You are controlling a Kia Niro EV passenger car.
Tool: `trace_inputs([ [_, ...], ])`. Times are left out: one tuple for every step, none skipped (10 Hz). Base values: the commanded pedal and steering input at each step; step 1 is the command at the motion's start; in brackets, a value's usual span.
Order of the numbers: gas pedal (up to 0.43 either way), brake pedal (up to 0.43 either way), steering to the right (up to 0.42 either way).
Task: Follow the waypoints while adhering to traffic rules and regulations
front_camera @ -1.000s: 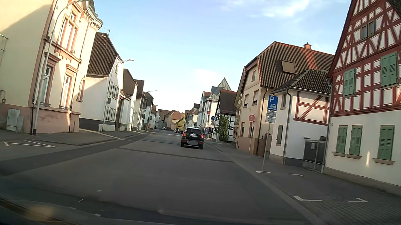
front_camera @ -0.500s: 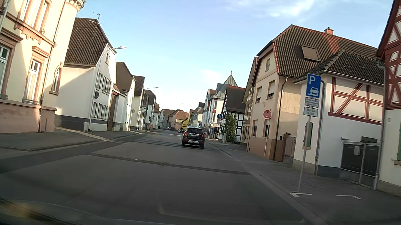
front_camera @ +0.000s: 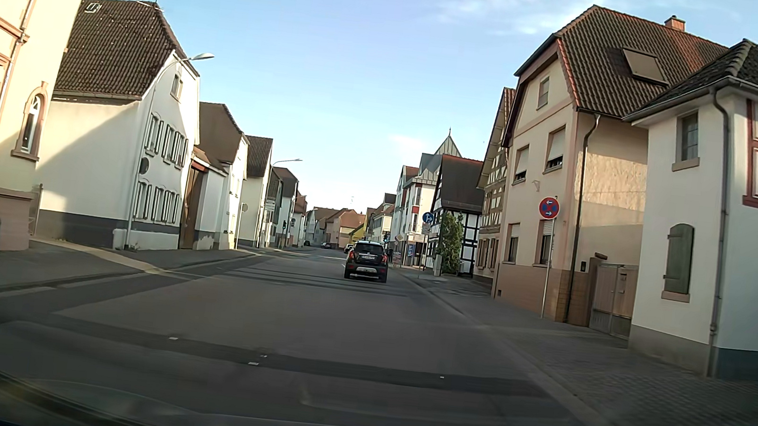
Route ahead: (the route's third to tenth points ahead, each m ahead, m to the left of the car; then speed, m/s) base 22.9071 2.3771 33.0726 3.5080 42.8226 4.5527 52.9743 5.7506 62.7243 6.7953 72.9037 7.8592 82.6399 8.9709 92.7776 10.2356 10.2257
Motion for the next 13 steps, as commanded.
trace_inputs([
  [0.079, 0.03, -0.016],
  [0.067, 0.03, -0.016],
  [0.067, 0.03, -0.017],
  [0.067, 0.03, -0.017],
  [0.067, 0.03, -0.017],
  [0.059, 0.03, -0.017],
  [0.047, 0.03, -0.017],
  [0.039, 0.03, -0.017],
  [0.02, 0.03, -0.016],
  [0.008, 0.03, -0.015],
  [0.008, 0.03, -0.015],
  [0.0, 0.03, -0.014],
  [0.0, 0.03, -0.011],
])
